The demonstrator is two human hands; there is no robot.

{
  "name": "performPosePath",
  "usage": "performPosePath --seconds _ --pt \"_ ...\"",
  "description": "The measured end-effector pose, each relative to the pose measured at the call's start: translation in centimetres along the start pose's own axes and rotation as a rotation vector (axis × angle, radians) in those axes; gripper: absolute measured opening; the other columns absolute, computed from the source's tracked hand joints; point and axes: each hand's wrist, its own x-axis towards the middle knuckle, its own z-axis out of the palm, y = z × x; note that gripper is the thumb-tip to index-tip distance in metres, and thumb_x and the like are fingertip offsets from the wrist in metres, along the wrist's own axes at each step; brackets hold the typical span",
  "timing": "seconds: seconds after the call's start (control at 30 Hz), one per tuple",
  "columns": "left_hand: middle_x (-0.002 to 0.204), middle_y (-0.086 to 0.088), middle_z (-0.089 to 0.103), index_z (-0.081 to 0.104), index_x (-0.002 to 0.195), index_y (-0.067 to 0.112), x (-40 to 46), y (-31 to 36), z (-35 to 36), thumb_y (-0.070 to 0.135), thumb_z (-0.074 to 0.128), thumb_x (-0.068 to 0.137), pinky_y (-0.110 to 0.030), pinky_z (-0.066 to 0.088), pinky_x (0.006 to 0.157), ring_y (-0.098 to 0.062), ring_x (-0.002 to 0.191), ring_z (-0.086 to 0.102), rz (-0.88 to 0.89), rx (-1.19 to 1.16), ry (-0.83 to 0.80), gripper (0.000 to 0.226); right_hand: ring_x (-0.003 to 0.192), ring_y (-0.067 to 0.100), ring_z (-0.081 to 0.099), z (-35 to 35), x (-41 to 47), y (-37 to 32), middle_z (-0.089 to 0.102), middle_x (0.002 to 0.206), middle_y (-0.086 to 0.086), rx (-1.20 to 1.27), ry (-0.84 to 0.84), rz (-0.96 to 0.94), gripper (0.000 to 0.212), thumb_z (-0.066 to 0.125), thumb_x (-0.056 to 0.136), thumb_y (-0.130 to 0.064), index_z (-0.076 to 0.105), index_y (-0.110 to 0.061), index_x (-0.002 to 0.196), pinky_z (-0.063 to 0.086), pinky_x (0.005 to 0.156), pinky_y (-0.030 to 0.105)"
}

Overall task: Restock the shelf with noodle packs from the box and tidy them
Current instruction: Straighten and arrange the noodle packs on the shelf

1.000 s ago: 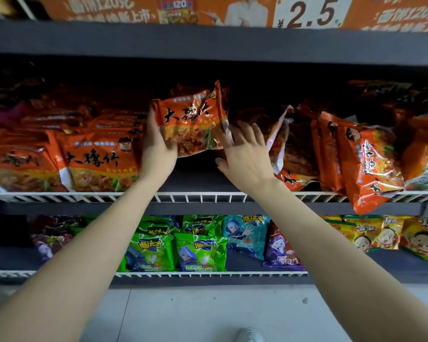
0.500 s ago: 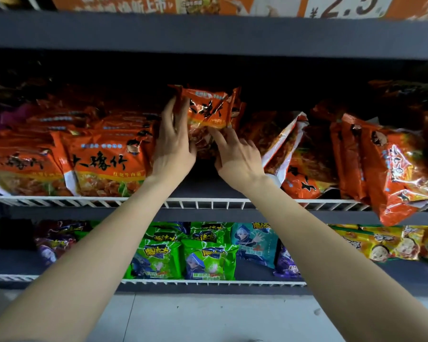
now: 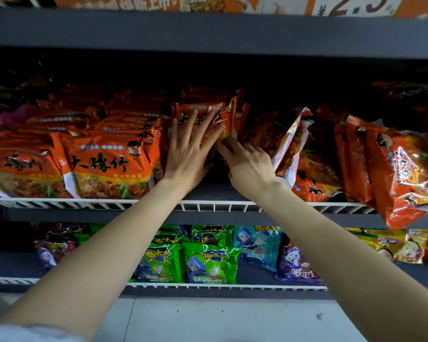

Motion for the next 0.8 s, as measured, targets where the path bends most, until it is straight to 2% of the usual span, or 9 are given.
performPosePath --seconds 0.07,0.1,0.17,0.27,0.33,0.4,0.47,0.67,0.8 --pt "0.158 -0.005 0.004 0.003 0.150 0.031 0.2 -0.7 0.2 0.026 0.079 0.072 -0.057 0.002 0.113 -0.032 0.144 -0.001 -0.024 0.083 -0.081 0.110 0.091 0.035 0.064 -0.2 -0.2 0.6 0.068 0.107 0.016 -0.134 0.072 -0.026 0.065 0.084 0.052 -0.020 0.068 -0.012 0.114 0.051 0.085 0.041" --pt "0.159 -0.004 -0.001 -0.003 0.149 0.032 0.2 -1.1 0.3 0.028 0.077 0.075 -0.056 0.000 0.113 -0.031 0.145 -0.005 -0.020 0.107 -0.107 0.109 0.099 0.036 0.062 -0.6 -0.4 1.1 0.068 0.104 0.016 -0.187 0.097 -0.029 0.059 0.083 0.055 -0.027 0.070 -0.010 0.110 0.044 0.096 0.047" --pt "0.159 -0.002 -0.008 -0.012 0.147 0.033 0.1 -1.5 0.2 0.035 0.071 0.079 -0.055 -0.002 0.114 -0.030 0.145 -0.009 -0.007 0.151 -0.145 0.107 0.118 0.040 0.052 -1.9 -1.2 2.5 0.065 0.113 0.018 -0.230 0.135 0.031 0.046 0.067 0.075 -0.044 0.071 -0.012 0.108 0.026 0.110 0.055" --pt "0.159 -0.001 -0.006 -0.011 0.146 0.034 0.1 -1.2 -0.1 0.030 0.074 0.078 -0.054 -0.003 0.113 -0.029 0.145 -0.008 -0.026 0.143 -0.157 0.109 0.135 0.041 0.033 -3.1 -3.4 5.2 0.053 0.136 0.013 -0.166 0.021 0.103 0.065 0.045 0.079 -0.068 0.066 -0.021 0.119 0.012 0.112 0.063" --pt "0.159 -0.002 0.002 0.003 0.149 0.035 0.4 -1.1 -0.3 0.019 0.079 0.074 -0.054 0.001 0.113 -0.028 0.145 -0.003 -0.057 0.082 -0.156 0.108 0.138 0.037 0.031 -3.2 -4.8 6.5 0.049 0.141 0.010 -0.160 -0.020 0.062 0.069 0.053 0.074 -0.071 0.062 -0.025 0.125 0.015 0.110 0.066" --pt "0.158 -0.004 0.011 0.018 0.149 0.032 0.6 -1.2 -0.6 0.018 0.081 0.070 -0.055 0.009 0.113 -0.029 0.144 0.005 -0.093 0.044 -0.113 0.102 0.135 0.038 0.036 -3.1 -5.9 7.3 0.054 0.137 0.009 -0.139 0.043 0.073 0.059 0.063 0.075 -0.064 0.066 -0.024 0.119 0.022 0.108 0.066" --pt "0.156 -0.007 0.018 0.025 0.147 0.030 0.9 -1.1 -0.9 0.020 0.082 0.069 -0.056 0.016 0.111 -0.031 0.142 0.014 -0.130 0.009 -0.066 0.098 0.130 0.041 0.040 -3.1 -6.7 7.7 0.058 0.131 0.009 -0.100 0.145 0.146 0.050 0.057 0.081 -0.059 0.069 -0.022 0.112 0.023 0.106 0.065" --pt "0.155 -0.012 0.021 0.025 0.148 0.027 1.2 -0.4 -0.6 0.002 0.081 0.063 -0.056 0.013 0.111 -0.034 0.141 0.018 -0.090 -0.013 -0.083 0.105 0.119 0.041 0.048 -2.4 -9.5 7.7 0.051 0.138 0.009 0.148 0.271 0.318 0.054 0.053 0.083 -0.057 0.060 -0.019 0.120 0.041 0.092 0.052" --pt "0.157 -0.008 0.011 0.017 0.150 0.031 0.6 0.5 -0.1 0.022 0.076 0.076 -0.055 0.017 0.110 -0.027 0.141 0.005 0.091 0.002 -0.217 0.095 0.124 0.039 0.045 -1.8 -10.0 7.4 0.049 0.139 0.010 0.151 0.248 0.274 0.062 0.044 0.083 -0.065 0.061 -0.018 0.120 0.037 0.099 0.049"
